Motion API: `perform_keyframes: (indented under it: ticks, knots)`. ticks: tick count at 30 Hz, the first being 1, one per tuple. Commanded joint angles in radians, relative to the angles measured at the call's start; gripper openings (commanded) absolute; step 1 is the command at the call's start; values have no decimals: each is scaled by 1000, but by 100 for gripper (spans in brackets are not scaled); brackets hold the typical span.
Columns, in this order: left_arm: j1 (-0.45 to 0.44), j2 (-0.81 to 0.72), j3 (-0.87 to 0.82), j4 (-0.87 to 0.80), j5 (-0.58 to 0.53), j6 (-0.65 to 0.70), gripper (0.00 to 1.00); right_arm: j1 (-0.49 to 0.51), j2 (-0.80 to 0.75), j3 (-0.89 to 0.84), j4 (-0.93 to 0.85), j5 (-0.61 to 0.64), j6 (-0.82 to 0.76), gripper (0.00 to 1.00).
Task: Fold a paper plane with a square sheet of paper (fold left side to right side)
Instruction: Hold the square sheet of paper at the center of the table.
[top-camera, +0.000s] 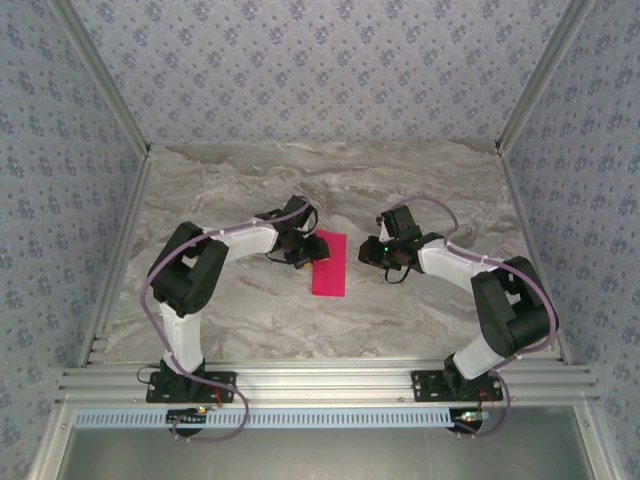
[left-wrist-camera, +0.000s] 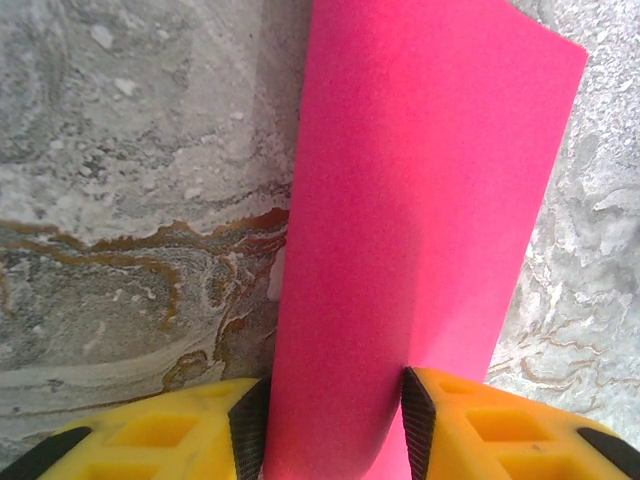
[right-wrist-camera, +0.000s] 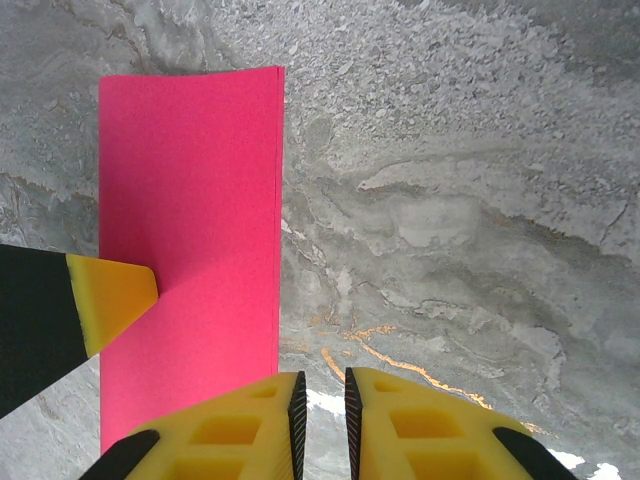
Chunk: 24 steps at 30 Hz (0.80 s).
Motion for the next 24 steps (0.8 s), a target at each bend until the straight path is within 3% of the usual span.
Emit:
perform_keyframes:
  ticks: [1, 24]
  knots:
    - [-8, 98, -43, -12, -86, -13, 44, 1, -10, -6, -24, -4, -10, 22]
    - [-23, 112, -34, -29, -82, 6, 45, 5, 1, -3, -23, -19, -8, 22]
